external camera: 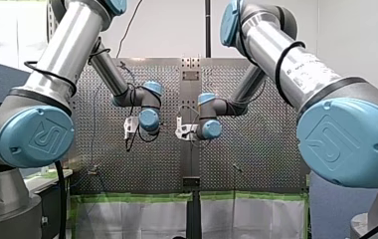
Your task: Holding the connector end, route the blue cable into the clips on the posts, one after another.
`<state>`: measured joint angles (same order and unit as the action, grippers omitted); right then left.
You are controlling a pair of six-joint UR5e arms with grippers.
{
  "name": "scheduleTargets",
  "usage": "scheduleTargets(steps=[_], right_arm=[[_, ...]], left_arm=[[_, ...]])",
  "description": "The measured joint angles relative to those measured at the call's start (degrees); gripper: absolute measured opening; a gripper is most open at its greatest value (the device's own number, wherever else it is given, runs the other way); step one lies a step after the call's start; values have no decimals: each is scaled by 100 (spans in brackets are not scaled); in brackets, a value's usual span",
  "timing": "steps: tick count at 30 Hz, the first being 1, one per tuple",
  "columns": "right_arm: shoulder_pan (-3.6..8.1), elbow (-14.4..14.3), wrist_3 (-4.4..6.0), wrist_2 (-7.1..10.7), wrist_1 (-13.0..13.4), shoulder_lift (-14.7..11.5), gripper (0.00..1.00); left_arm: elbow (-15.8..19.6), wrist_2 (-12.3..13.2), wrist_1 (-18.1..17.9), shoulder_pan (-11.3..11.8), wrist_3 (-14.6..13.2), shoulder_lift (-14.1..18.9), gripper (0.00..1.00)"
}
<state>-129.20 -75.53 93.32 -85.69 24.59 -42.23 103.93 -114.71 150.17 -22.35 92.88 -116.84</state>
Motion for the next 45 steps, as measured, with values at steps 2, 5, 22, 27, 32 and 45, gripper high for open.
scheduleTargets(steps=[2,5,22,27,32,45], right_arm=[[7,-36,-16,3,34,62,0],[8,-67,-47,8,57,185,0],[123,-646,29,-41,701,416,0],[161,-764,9,-57,965,526,0],[193,-852,-21,-120,1096,642,0],[273,-1370,-5,-310,1738,667,0]], left_arm=[[12,44,-104,-9,4,-54,0],[17,103,-225,-23,6,-206,0],[19,130,-525,-197,61,-839,0],[19,127,-747,-315,94,-1155,0],[19,101,-886,-458,153,-1358,0],[19,-102,-1045,-979,279,-1395,0]])
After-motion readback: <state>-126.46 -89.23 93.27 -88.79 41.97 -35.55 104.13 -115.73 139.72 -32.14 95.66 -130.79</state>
